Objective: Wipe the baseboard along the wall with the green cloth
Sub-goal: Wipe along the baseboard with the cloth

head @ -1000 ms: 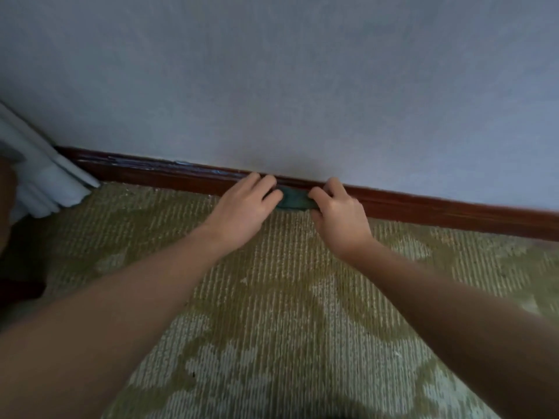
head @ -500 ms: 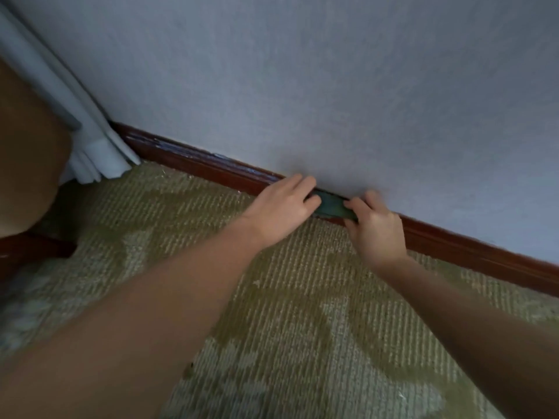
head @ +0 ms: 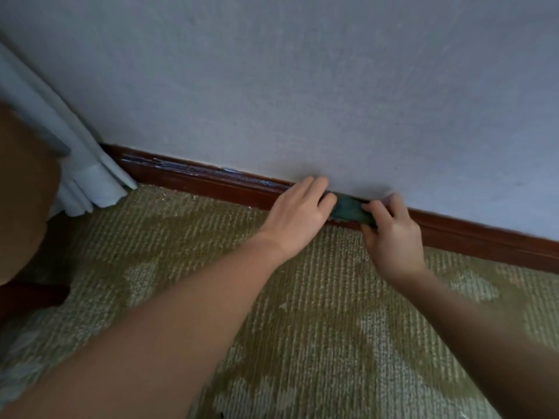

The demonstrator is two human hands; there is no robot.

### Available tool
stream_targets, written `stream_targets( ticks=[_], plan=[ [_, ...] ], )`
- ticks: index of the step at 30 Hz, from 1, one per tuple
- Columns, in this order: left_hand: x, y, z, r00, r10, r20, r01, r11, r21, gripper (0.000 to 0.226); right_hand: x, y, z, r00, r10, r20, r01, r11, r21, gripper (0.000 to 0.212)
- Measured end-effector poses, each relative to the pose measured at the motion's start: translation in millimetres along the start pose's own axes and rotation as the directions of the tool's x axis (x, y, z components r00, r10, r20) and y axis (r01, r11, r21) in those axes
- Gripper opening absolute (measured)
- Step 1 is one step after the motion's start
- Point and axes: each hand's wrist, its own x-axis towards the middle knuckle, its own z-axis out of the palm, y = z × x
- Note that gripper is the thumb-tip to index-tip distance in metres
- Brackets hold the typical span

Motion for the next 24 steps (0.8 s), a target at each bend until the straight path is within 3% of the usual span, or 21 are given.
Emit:
stream_targets(
  ticks=[3,9,14,24],
  plan=[
    [1.7,7.9,9.1,0.999,-0.025,-0.029,0.022,0.996,-0.084,0.020,-4.4,14.6,-4.5,1.000,0.006,0.000,-0.006,1.000,-0.030,0.031],
    [3.6,15.0,21.1,0.994,-0.080,-0.069,0.062,0.969,-0.239,0.025,-3.2,13.2,-11.7,0.994,0.102,-0.034,-0.102,0.995,0.012,0.028],
    [1.3,22.9,28.1,0.982,-0.166,-0.086,0.140,0.958,-0.249,0.024,-7.0,2.1,-2.5,0.991,0.135,0.007,-0.135,0.991,0.018,0.038],
    [-2.1,4.4,16.2,0.998,-0.054,-0.018,0.049,0.977,-0.209,0.024,-5.7,3.6,1.4,1.000,0.018,0.000,-0.018,0.999,0.051,0.032]
  ],
)
